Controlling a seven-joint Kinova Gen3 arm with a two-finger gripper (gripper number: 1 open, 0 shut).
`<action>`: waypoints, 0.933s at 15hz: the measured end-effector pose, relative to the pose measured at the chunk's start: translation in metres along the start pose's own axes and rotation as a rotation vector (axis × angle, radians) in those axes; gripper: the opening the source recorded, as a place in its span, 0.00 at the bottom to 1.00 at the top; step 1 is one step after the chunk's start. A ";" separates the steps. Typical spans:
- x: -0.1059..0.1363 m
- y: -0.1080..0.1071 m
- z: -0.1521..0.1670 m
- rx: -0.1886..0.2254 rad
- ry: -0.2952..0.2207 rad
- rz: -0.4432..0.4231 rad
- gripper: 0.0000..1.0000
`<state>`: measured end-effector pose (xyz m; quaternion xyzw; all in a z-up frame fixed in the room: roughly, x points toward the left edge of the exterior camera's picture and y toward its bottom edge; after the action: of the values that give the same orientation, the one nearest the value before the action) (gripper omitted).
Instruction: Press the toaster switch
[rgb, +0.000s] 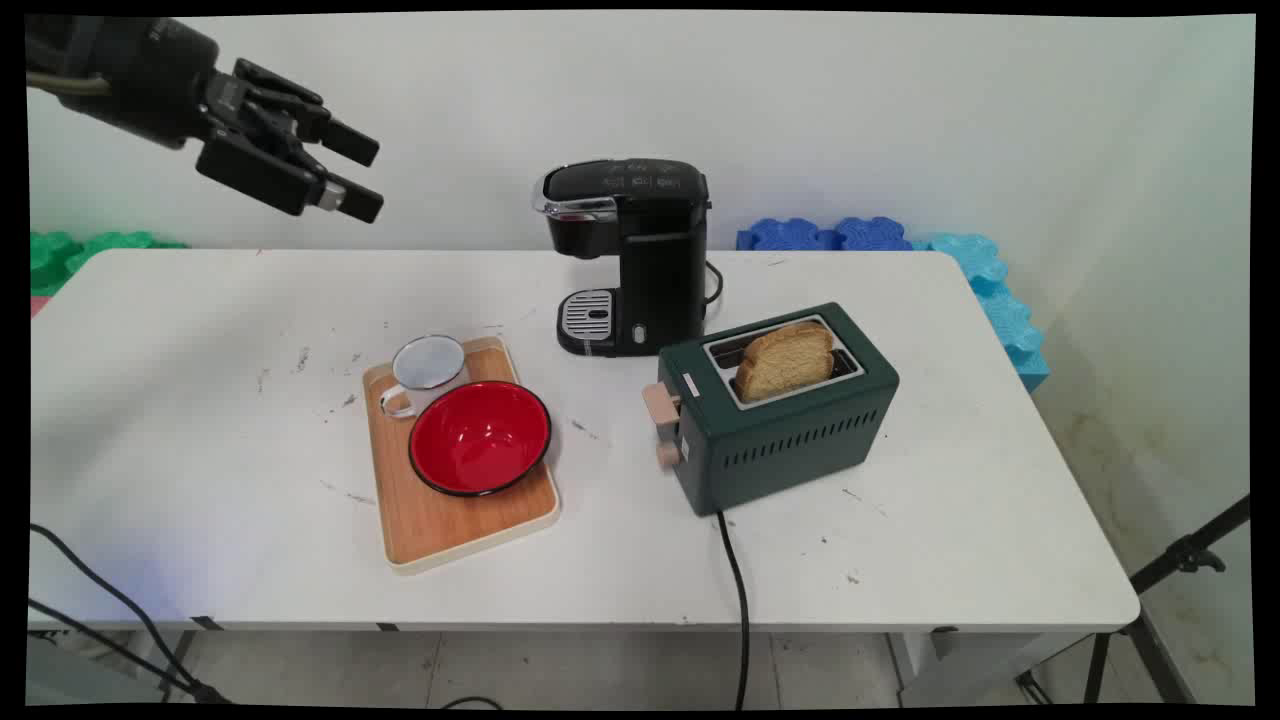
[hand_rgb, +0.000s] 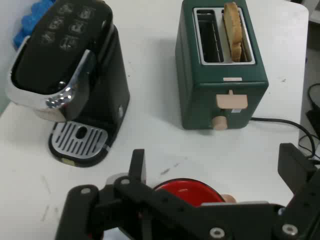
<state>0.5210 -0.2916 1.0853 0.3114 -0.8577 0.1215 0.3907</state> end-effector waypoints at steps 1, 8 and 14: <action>0.003 0.005 0.004 -0.001 -0.006 -0.006 1.00; 0.042 0.053 0.057 -0.007 -0.006 -0.034 1.00; 0.051 0.080 0.119 0.020 -0.033 -0.009 1.00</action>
<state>0.3744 -0.3052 1.0470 0.3211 -0.8613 0.1233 0.3739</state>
